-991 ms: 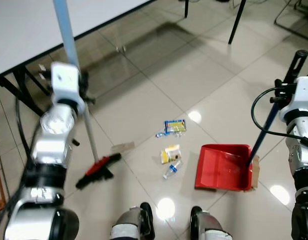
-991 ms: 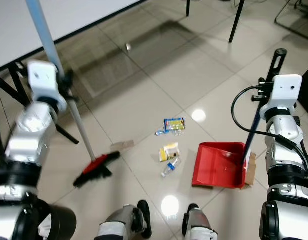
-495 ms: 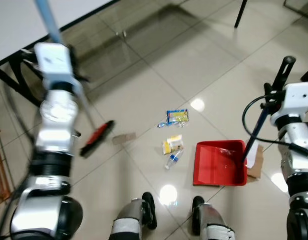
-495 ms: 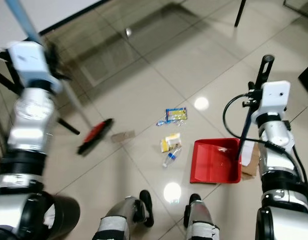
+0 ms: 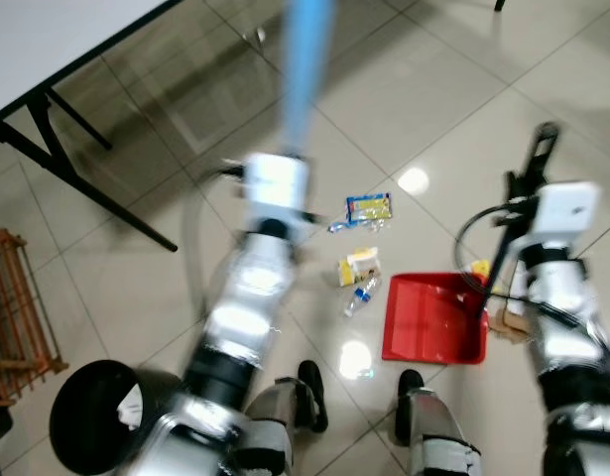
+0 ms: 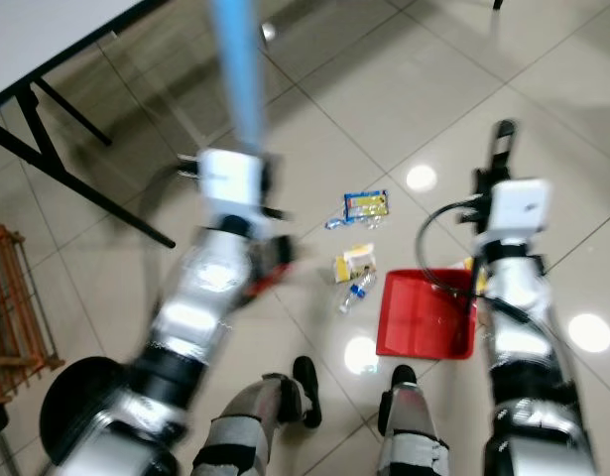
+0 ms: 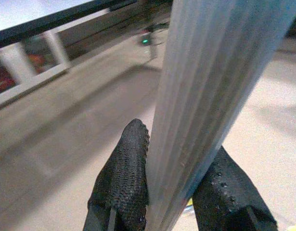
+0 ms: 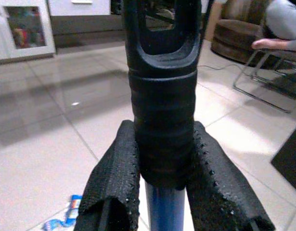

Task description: Sweep floor

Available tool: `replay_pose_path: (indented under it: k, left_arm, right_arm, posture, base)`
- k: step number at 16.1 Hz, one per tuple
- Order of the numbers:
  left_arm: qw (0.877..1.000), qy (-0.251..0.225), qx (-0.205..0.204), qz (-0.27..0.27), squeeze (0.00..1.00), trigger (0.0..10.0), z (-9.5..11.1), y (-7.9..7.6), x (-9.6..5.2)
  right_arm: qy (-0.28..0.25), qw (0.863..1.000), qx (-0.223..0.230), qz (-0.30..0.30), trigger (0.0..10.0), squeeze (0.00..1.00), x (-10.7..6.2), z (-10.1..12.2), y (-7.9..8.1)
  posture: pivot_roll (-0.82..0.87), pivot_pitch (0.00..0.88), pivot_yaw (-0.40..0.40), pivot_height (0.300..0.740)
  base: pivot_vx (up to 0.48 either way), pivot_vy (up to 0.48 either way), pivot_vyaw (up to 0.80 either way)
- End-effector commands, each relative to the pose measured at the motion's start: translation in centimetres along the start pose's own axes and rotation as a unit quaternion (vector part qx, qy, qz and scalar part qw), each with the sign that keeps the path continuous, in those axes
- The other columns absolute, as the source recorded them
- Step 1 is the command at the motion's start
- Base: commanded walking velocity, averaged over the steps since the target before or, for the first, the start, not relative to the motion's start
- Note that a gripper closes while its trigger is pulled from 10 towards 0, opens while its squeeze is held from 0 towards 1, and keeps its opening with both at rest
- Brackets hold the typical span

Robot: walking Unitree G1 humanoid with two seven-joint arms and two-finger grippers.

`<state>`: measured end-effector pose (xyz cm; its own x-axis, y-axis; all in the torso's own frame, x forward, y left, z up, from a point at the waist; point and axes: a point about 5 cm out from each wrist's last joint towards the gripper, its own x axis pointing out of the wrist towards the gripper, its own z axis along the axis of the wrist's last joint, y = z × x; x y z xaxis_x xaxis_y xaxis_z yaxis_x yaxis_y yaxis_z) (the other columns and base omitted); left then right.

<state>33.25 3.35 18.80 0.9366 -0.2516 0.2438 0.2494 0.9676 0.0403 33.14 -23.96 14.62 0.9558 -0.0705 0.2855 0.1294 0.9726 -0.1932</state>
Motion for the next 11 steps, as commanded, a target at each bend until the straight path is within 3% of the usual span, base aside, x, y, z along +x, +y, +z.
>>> replay_pose_path:
  k: [1, 5, 11]
  left_arm:
    - [0.996, 0.014, -0.071, -0.043, 0.00, 10.0, 0.2, -2.9, -0.6]
    - [0.993, 0.011, -0.097, -0.062, 0.00, 10.0, 1.7, -4.2, -0.7]
    - [0.993, 0.009, -0.095, -0.068, 0.00, 10.0, 3.1, -3.1, 0.1]
  right_arm:
    - [0.032, 0.999, 0.020, 0.009, 10.0, 0.00, -1.3, -1.6, 1.7]
    - [0.043, 0.998, 0.044, -0.006, 10.0, 0.00, -2.1, -2.2, 3.4]
    - [0.046, 0.997, 0.067, -0.007, 10.0, 0.00, -1.7, -2.1, 5.5]
  posture:
    - [0.04, 0.426, 0.240, 0.740]
    - [0.05, 0.437, 0.266, 0.740]
    - [0.09, 0.408, 0.281, 0.740]
  base:
    - [0.000, 0.000, 0.00]
    - [0.000, 0.000, 0.00]
    - [0.000, 0.000, 0.00]
